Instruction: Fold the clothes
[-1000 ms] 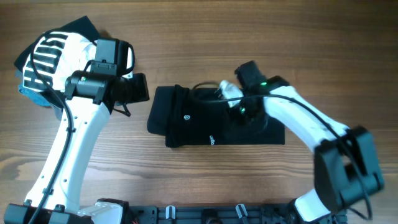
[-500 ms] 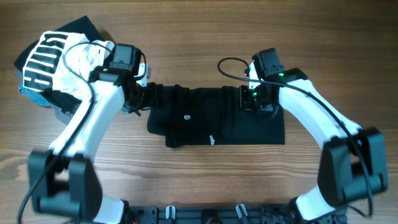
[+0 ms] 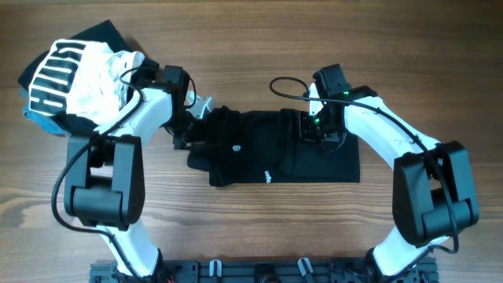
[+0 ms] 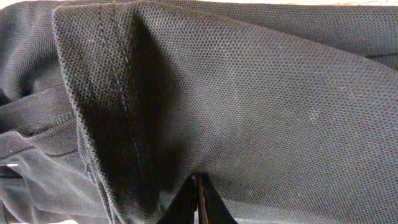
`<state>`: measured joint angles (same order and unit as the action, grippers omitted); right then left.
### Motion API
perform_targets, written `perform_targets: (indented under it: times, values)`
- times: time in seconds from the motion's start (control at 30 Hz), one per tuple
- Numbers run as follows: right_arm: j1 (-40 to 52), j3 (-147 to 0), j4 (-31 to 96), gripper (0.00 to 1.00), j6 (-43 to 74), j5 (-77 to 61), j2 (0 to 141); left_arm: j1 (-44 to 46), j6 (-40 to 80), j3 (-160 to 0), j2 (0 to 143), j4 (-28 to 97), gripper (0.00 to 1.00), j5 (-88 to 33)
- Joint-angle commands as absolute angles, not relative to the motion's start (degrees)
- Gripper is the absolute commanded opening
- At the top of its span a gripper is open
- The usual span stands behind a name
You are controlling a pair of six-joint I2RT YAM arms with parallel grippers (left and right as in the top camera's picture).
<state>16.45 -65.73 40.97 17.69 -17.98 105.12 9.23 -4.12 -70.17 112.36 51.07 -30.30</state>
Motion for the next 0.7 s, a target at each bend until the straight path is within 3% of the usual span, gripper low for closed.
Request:
perform_targets:
  times: [0.0,0.13,0.2,0.37,0.43,0.6,0.67]
  values:
    - [16.91,-66.04,40.47,0.04,16.47,-18.90,106.30,9.89,-14.94,-67.77,121.16,49.47,1.00,-42.11]
    - [16.91,-66.04,40.51,0.04,16.49,-18.90,106.30,10.00,-15.03,-67.77,121.73,49.67,1.00,-43.24]
    - [16.91,-66.04,40.49,0.04,16.49,-18.90,106.30,10.35,-15.00,-67.77,121.73,49.71,0.95,-43.00]
    - [16.91,-66.04,40.51,0.05,16.51,-18.90,106.30,12.14,-14.52,-67.77,121.73,49.67,0.77,-42.76]
    - [16.91,-66.04,40.51,0.05,16.49,-18.90,106.30,13.26,-14.52,-67.77,121.73,49.43,0.64,-42.78]
    - [16.91,-66.04,40.51,0.05,16.51,-18.90,106.30,16.40,-12.82,-67.77,121.73,47.42,0.54,-42.52]
    - [16.91,-66.04,40.53,0.05,16.51,-18.90,106.30,17.56,-11.77,-67.77,121.71,47.22,0.27,-40.86]
